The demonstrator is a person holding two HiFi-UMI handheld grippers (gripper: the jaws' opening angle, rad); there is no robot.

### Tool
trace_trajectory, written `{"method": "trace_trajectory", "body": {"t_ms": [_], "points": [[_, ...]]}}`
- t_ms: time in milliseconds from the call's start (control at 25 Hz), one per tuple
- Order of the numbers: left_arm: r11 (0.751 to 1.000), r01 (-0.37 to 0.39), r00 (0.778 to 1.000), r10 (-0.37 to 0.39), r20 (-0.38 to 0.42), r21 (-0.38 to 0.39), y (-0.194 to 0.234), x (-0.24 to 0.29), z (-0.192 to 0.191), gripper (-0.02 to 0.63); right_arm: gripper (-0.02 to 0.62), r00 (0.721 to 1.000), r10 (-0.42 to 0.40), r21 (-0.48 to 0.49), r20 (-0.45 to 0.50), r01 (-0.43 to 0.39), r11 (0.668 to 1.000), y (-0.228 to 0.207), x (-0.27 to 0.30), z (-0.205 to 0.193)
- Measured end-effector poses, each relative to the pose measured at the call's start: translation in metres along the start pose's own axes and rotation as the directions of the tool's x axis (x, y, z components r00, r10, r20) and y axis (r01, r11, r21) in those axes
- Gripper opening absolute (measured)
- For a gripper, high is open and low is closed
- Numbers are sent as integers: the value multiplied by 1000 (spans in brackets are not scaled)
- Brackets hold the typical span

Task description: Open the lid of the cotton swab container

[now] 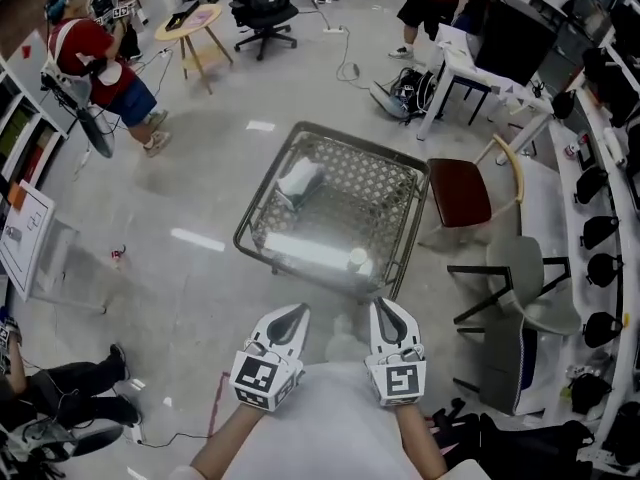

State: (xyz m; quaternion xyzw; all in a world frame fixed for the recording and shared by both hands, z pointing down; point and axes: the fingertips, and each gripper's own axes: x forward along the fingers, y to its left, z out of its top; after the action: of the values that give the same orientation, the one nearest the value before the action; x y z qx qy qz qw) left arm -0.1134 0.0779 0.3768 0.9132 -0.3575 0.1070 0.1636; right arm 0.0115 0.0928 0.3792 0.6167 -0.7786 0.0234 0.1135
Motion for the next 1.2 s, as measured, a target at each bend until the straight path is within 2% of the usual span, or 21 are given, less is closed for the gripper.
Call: {"method": "trace_trajectory", "body": {"t_ms": [280,520,720,840,960,1000,1120,1200], "points": [[999,-49,999,49,-3,7,15,80,16,6,2,996,86,13,-26,-86,996,-58,62,-17],[998,-59,997,58,-41,-11,24,123,14,6,2,988,133,32,-78,-131,991,-78,92,-48],[998,-51,995,49,-92,-21,37,146,-4,6,2,985,132,29,-112,-130,991,-84,113,-67],[999,-51,991,48,-123,-15,40,155,-14,6,2,982,144,74,-119,-135,988,-89,120,-78],[999,-38,991,36,-128,-11,39,168,-20,6,2,980,160,169,-117,-139,976,-100,129,-97],[999,-35,991,33,-130,-12,40,173,-23,6,3,979,162,162,-125,-141,977,-101,134,-106],[999,-28,987,25,-157,-17,45,184,-35,6,18,967,173,95,-186,-158,983,-99,151,-139],[1000,-18,984,15,-176,-15,44,189,-44,6,76,957,193,99,-216,-176,980,-95,156,-161]]}}
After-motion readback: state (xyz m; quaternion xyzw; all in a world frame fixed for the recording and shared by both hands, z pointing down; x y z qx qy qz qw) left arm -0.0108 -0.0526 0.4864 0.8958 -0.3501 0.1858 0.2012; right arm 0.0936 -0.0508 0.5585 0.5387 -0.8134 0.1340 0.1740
